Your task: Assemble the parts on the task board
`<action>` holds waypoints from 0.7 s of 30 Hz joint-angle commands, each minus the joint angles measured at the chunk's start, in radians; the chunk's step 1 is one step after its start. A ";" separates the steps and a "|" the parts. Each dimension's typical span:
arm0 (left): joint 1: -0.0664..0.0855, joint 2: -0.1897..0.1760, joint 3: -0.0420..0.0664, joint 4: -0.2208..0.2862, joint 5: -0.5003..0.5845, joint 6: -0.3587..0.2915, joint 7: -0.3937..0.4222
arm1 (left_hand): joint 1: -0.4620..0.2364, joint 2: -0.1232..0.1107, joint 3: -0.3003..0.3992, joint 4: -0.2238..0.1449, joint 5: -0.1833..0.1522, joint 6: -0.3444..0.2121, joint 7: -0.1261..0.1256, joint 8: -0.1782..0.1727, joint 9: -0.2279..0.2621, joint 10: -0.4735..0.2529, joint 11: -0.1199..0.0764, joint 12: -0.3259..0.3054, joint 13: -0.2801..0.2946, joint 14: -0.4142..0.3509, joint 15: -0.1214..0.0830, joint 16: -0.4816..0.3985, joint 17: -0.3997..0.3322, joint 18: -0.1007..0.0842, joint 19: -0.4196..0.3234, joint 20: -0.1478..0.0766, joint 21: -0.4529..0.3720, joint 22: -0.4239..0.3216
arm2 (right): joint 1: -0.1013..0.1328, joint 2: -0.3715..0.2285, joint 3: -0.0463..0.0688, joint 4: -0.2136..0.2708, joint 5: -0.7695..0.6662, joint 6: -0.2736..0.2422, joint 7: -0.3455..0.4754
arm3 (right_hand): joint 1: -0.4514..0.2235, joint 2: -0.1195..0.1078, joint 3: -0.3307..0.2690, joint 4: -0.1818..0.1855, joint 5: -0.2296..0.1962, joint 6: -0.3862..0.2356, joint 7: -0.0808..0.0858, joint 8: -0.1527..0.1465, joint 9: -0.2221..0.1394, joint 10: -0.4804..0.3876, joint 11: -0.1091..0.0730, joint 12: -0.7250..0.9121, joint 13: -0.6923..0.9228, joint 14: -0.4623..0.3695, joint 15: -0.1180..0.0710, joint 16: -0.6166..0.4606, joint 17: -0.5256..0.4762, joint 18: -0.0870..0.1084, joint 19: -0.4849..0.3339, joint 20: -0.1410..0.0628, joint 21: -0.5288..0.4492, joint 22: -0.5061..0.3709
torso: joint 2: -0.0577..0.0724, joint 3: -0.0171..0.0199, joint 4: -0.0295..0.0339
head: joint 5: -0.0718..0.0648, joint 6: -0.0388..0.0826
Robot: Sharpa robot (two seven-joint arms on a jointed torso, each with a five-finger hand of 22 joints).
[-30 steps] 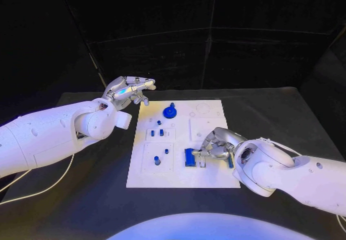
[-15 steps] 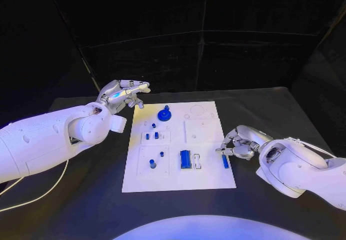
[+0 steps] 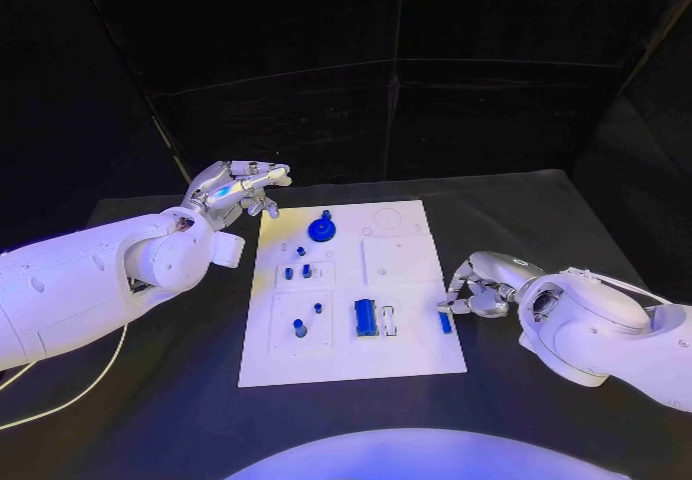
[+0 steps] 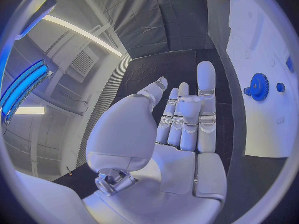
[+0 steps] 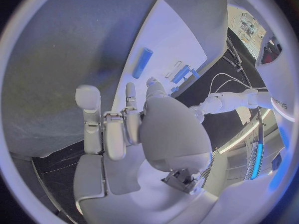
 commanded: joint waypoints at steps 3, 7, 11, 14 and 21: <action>0.002 0.000 0.001 0.001 0.003 0.013 -0.001 | 0.007 -0.001 -0.003 -0.001 0.002 -0.001 -0.005 0.004 0.000 -0.003 -0.001 0.006 -0.002 -0.006 0.000 0.004 0.002 0.014 0.003 0.004 -0.003 -0.001 | 0.000 0.004 0.000 -0.009 -0.057 0.112 -0.025 | 0.013 0.001 -0.007 -0.003 0.009 0.014 -0.003 0.011 0.006 0.001 -0.009 0.004 0.063 0.084 -0.006 0.003 0.157 -0.015 0.005 -0.007 0.006 0.003 | 0.000 0.0000 0.0001 | 0.001 -0.004; 0.002 0.000 0.001 0.000 0.003 0.013 -0.002 | 0.007 -0.001 -0.003 -0.001 0.002 -0.001 -0.005 0.004 0.000 -0.003 -0.001 0.006 -0.002 -0.006 0.000 0.004 0.002 0.014 0.003 0.004 -0.003 -0.001 | 0.000 0.007 0.000 -0.013 -0.064 0.133 -0.027 | 0.002 -0.006 -0.020 0.005 0.002 0.018 -0.005 0.013 0.013 0.002 -0.010 0.004 0.063 0.084 -0.008 0.002 0.157 -0.015 0.005 -0.009 0.006 0.004 | -0.001 0.0004 0.0002 | 0.001 -0.004; 0.002 -0.001 0.000 0.000 0.003 0.013 -0.002 | 0.007 -0.001 -0.003 -0.001 0.002 -0.001 -0.005 0.004 0.000 -0.003 -0.001 0.006 -0.002 -0.006 0.000 0.004 0.002 0.014 0.003 0.004 -0.003 -0.001 | 0.000 0.009 0.000 -0.014 -0.067 0.149 -0.027 | -0.004 -0.013 -0.030 0.009 -0.008 0.018 -0.006 0.014 0.019 0.002 -0.011 0.003 0.063 0.084 -0.009 0.002 0.156 -0.015 0.005 -0.010 0.006 0.003 | 0.000 0.0002 0.0011 | 0.002 -0.004; 0.002 -0.002 0.000 0.000 0.003 0.012 -0.002 | 0.008 -0.001 -0.003 -0.001 0.002 -0.001 -0.005 0.004 0.000 -0.002 -0.001 0.007 -0.002 -0.006 0.000 0.003 0.000 0.014 0.003 0.004 -0.003 -0.001 | 0.000 0.012 0.000 -0.013 -0.068 0.153 -0.026 | -0.002 -0.015 -0.033 0.009 -0.014 0.018 -0.006 0.015 0.022 0.002 -0.011 0.003 0.063 0.084 -0.009 0.001 0.155 -0.016 0.005 -0.011 0.006 0.005 | -0.001 0.0003 -0.0001 | 0.003 -0.002; 0.002 -0.002 0.000 -0.001 0.003 0.012 -0.002 | 0.008 -0.001 -0.003 -0.001 0.002 0.000 -0.005 0.005 0.000 -0.002 -0.001 0.008 -0.002 -0.006 0.000 0.003 -0.001 0.014 0.003 0.004 -0.004 -0.001 | 0.000 0.027 0.000 -0.013 -0.079 0.142 -0.022 | 0.022 -0.017 -0.032 -0.002 -0.021 0.018 -0.008 0.017 0.031 0.002 -0.013 0.001 0.063 0.083 -0.011 0.001 0.154 -0.015 0.004 -0.012 0.005 0.002 | 0.000 0.0007 0.0002 | 0.001 0.000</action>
